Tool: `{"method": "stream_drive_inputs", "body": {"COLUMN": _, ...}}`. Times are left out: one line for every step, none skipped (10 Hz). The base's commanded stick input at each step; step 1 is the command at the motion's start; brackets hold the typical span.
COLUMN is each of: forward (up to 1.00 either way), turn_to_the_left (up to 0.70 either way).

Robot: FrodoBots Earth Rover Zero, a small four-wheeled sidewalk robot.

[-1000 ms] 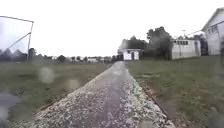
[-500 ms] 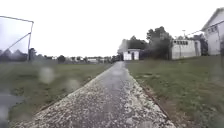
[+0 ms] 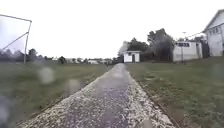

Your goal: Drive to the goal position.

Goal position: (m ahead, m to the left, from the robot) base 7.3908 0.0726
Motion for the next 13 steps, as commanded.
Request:
{"method": "stream_drive_inputs", "body": {"forward": 0.70, "turn_to_the_left": 0.00}}
{"method": "stream_drive_inputs", "body": {"forward": 0.70, "turn_to_the_left": 0.00}}
{"method": "stream_drive_inputs", "body": {"forward": 0.70, "turn_to_the_left": 0.00}}
{"method": "stream_drive_inputs", "body": {"forward": 0.70, "turn_to_the_left": 0.00}}
{"method": "stream_drive_inputs", "body": {"forward": 0.70, "turn_to_the_left": 0.00}}
{"method": "stream_drive_inputs", "body": {"forward": 0.70, "turn_to_the_left": 0.00}}
{"method": "stream_drive_inputs", "body": {"forward": 0.70, "turn_to_the_left": 0.00}}
{"method": "stream_drive_inputs", "body": {"forward": 0.70, "turn_to_the_left": 0.00}}
{"method": "stream_drive_inputs", "body": {"forward": 0.70, "turn_to_the_left": 0.00}}
{"method": "stream_drive_inputs", "body": {"forward": 0.70, "turn_to_the_left": 0.00}}
{"method": "stream_drive_inputs", "body": {"forward": 0.70, "turn_to_the_left": 0.00}}
{"method": "stream_drive_inputs", "body": {"forward": 0.70, "turn_to_the_left": 0.00}}
{"method": "stream_drive_inputs", "body": {"forward": 0.70, "turn_to_the_left": 0.00}}
